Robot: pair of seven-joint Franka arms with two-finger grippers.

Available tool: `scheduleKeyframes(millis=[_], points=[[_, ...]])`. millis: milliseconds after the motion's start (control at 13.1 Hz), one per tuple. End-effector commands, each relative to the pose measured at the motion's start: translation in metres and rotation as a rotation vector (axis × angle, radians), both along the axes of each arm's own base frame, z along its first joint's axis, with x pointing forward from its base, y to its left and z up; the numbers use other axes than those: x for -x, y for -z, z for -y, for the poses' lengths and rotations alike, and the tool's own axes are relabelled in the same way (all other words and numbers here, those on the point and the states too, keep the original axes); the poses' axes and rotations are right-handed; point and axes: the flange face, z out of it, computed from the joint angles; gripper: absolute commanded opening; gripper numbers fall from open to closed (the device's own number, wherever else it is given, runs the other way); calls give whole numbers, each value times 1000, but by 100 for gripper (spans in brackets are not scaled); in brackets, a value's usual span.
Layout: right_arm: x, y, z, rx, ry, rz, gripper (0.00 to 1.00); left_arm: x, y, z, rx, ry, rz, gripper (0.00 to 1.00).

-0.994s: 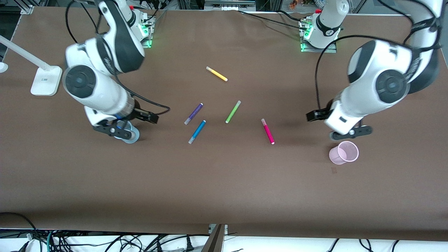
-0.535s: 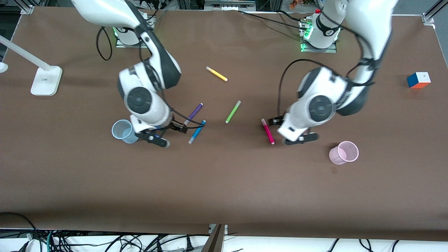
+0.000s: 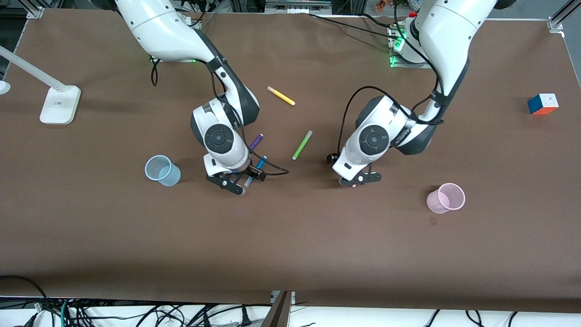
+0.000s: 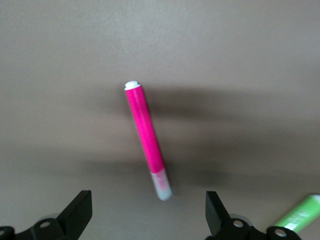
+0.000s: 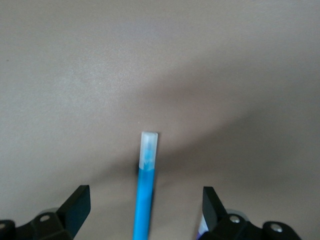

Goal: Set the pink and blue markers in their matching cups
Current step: 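Lower the right gripper to the blue marker while the left gripper reaches the pink marker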

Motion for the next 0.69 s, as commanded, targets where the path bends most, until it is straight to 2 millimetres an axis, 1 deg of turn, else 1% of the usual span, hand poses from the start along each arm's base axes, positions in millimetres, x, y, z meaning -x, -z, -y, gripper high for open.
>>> scheduleKeyframes(millis=[0, 153, 229, 306, 382, 459, 535, 612], points=[[-4, 11, -2, -18, 24, 2, 99, 23, 23, -2, -8, 16, 56, 100], [-2, 17, -3, -18, 19, -8, 99, 30, 30, 2, -14, -14, 52, 100], [-1, 24, -3, -19, 25, -18, 99, 34, 33, 11, 1, -25, 70, 100], [1, 28, -4, -27, 32, -31, 99, 34, 41, 10, 13, -31, 80, 100], [6, 32, -10, -30, 27, -40, 99, 33, 42, 8, 15, -36, 81, 100], [7, 34, -11, -31, 27, -44, 99, 33, 43, 8, 15, -36, 80, 90], [12, 39, -17, -30, 18, -51, 99, 34, 44, 10, 15, -35, 78, 72], [15, 41, -21, -28, 14, -54, 99, 34, 46, 9, 13, -33, 75, 58]])
